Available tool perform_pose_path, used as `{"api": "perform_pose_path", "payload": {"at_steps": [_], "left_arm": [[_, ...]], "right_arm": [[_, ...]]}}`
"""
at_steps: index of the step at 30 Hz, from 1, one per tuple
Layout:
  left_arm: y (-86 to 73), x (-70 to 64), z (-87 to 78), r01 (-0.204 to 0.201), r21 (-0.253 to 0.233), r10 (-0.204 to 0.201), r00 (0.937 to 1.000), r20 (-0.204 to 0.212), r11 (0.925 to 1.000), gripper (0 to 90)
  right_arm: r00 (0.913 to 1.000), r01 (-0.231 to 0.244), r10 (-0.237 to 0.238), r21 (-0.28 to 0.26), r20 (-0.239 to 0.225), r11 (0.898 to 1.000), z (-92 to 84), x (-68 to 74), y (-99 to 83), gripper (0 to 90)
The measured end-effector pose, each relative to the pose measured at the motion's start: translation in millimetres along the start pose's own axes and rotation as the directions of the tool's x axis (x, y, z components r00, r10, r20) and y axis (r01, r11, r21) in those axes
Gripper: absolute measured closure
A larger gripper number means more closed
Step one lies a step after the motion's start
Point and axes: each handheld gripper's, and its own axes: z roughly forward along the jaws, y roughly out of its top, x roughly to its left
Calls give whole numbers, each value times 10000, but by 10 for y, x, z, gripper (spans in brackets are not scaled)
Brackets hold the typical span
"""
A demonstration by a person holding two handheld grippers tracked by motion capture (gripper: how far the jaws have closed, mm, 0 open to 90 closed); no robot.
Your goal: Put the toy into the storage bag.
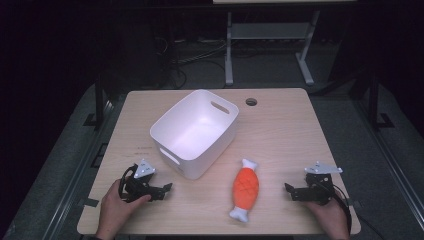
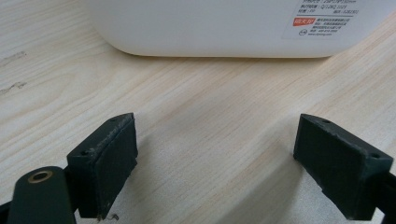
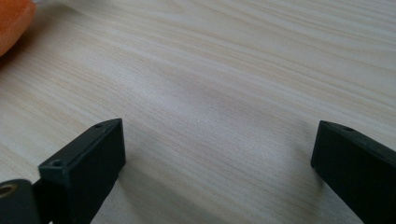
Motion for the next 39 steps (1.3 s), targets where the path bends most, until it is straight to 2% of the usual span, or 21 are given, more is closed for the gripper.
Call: {"api": "perform_pose_path", "payload": {"at_steps": [6,8,11,12,19,20,23,25,26,27,33,34,35,36,39], "left_arm": [[0,0,0,1,-1,-1,10000,0,10000,126],[0,0,0,0,-2,0,10000,-1,10000,126],[0,0,0,-3,1,3,10000,-2,10000,126],[-1,-1,-1,2,-5,-2,10000,4,10000,126],[-2,0,-2,-10,-6,10,10000,11,10000,127],[-2,0,-2,-9,-5,9,10000,11,10000,127],[-2,0,-2,-9,-6,9,10000,11,10000,127],[-2,0,-2,-9,-4,9,10000,9,10000,128],[-2,0,-2,-10,-5,10,10000,8,10000,128],[-2,0,-2,-9,-6,9,10000,7,10000,128],[-2,0,-2,-9,-5,9,10000,7,10000,128],[-2,0,-2,-9,-3,9,10000,8,10000,128],[-2,0,-2,-10,-6,10,10000,9,10000,128],[-2,0,-2,-9,-5,9,10000,8,10000,128],[-2,0,-2,-10,-3,10,10000,7,10000,128]], "right_arm": [[10000,47,-47,32,-48,10000,-2,-5,2,27],[9999,108,-106,171,-103,9998,-10,-2,27,65],[9999,81,-78,250,-104,9997,-8,1,42,69],[9999,104,-101,328,-105,9994,-20,6,58,126],[9998,170,-166,329,-144,9993,-36,20,97,168],[9996,103,-96,274,-270,9996,-52,17,107,223],[9991,127,-116,261,-398,9996,-66,16,128,267],[9986,144,-134,196,-503,9997,-83,23,148,355],[9975,151,-142,126,-688,9998,-93,29,170,437],[9975,151,-142,126,-688,9998,-93,29,170,437],[9921,383,-336,367,-1211,9986,-77,70,259,762],[9901,500,-440,417,-1331,9979,-67,81,283,854],[9901,500,-440,417,-1331,9979,-67,81,283,854],[9881,568,-496,456,-1457,9973,-57,95,311,895],[9860,665,-574,533,-1567,9964,-46,111,341,896]]}}
